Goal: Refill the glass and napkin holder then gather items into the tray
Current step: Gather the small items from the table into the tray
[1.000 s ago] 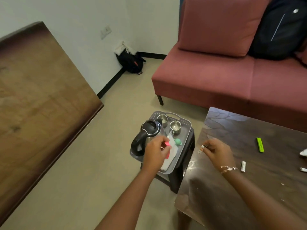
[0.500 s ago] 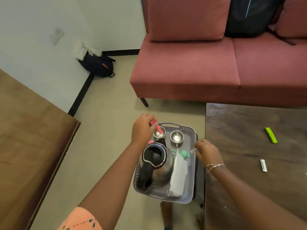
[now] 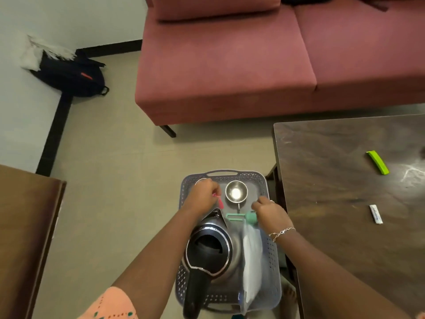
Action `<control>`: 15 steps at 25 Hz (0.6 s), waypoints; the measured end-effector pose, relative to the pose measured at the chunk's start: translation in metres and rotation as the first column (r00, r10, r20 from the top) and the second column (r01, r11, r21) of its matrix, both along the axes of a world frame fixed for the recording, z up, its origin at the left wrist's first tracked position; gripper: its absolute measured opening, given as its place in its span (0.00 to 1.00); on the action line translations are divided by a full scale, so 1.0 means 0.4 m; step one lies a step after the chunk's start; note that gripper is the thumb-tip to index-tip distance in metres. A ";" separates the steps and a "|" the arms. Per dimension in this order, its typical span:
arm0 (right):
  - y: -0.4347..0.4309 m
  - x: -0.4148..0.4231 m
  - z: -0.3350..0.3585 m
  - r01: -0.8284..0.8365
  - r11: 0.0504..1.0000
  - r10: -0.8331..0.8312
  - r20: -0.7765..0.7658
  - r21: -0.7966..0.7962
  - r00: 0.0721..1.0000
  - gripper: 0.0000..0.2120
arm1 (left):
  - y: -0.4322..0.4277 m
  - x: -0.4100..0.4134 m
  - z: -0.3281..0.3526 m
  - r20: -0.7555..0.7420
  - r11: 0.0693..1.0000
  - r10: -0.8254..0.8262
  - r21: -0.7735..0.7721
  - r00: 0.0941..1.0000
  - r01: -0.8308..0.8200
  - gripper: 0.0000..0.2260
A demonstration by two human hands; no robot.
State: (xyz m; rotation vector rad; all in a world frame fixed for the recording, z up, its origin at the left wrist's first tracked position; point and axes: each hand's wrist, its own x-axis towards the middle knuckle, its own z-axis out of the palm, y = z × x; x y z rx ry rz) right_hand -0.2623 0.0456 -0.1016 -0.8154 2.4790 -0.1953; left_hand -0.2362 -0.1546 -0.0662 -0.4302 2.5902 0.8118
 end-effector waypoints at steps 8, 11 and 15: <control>-0.024 -0.011 -0.044 -0.087 0.995 0.086 0.009 0.039 0.996 0.16 | 0.014 -0.042 -0.071 0.262 0.981 -0.179 -0.029 0.948 0.193 0.09; -0.015 -0.004 -0.053 -0.095 0.994 0.095 -0.005 0.057 0.995 0.15 | 0.015 -0.033 -0.070 0.300 0.982 -0.183 0.005 0.936 0.190 0.11; -0.004 -0.003 -0.064 -0.065 0.996 0.068 -0.045 0.061 0.997 0.15 | 0.006 -0.012 -0.048 0.226 0.995 -0.076 0.079 0.971 0.059 0.13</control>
